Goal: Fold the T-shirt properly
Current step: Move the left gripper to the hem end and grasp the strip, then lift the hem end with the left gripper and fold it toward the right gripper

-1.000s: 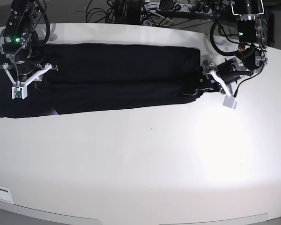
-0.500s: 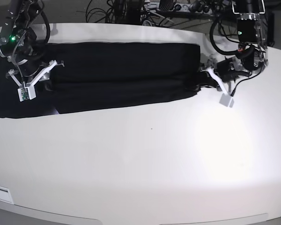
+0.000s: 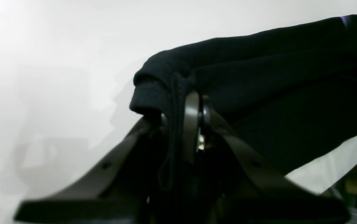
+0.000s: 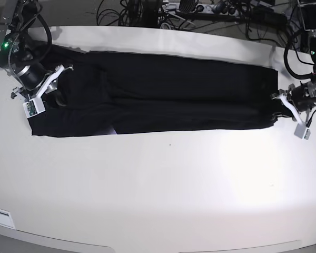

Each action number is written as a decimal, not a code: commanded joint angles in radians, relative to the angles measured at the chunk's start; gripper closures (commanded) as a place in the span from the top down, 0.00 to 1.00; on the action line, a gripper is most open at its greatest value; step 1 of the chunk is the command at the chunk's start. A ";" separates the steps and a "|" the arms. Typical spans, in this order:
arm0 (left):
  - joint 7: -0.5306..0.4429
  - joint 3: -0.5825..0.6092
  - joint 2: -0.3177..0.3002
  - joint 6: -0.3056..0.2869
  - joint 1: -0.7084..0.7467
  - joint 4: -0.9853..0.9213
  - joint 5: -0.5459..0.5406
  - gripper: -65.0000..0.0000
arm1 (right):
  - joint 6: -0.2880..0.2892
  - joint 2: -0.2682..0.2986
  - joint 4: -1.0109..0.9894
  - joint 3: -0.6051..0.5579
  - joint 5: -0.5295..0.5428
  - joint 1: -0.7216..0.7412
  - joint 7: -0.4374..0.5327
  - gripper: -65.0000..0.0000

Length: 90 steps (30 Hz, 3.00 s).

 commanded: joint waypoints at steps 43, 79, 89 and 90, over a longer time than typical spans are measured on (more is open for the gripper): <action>0.103 -0.007 0.466 -0.272 -0.031 0.016 -0.359 0.00 | -0.009 0.014 -0.319 -0.095 -0.183 0.013 0.183 0.00; -0.097 0.166 0.676 -0.272 -0.030 0.014 -0.165 0.00 | 0.028 0.014 -0.319 -0.095 -0.127 0.013 0.136 0.00; -0.175 0.198 0.676 -0.272 -0.039 0.014 -0.121 0.53 | 0.051 0.017 -0.319 -0.095 -0.056 0.013 0.088 0.04; -0.171 0.198 0.676 -0.272 -0.039 0.015 -0.125 0.53 | 0.058 0.017 -0.319 -0.095 -0.050 0.013 0.083 0.05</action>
